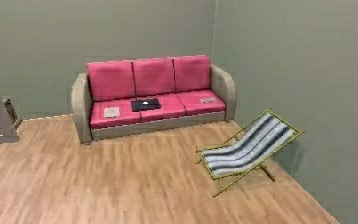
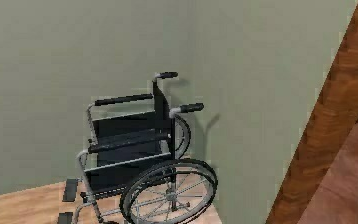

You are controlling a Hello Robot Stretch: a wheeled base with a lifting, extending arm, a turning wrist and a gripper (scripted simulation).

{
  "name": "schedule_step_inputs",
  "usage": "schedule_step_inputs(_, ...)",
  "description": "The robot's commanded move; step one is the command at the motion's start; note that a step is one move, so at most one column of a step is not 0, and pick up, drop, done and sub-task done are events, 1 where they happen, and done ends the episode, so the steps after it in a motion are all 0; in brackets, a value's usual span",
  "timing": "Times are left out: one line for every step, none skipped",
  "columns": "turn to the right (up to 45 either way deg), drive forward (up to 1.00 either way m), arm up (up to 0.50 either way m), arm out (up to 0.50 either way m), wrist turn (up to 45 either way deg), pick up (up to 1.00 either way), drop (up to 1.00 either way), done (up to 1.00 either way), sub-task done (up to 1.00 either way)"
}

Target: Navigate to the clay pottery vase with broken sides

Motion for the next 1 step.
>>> schedule_step_inputs(-12.0, 0.0, 0.0, 0.0, 0.0, 0.0, 0.0, 0.0, 0.0)
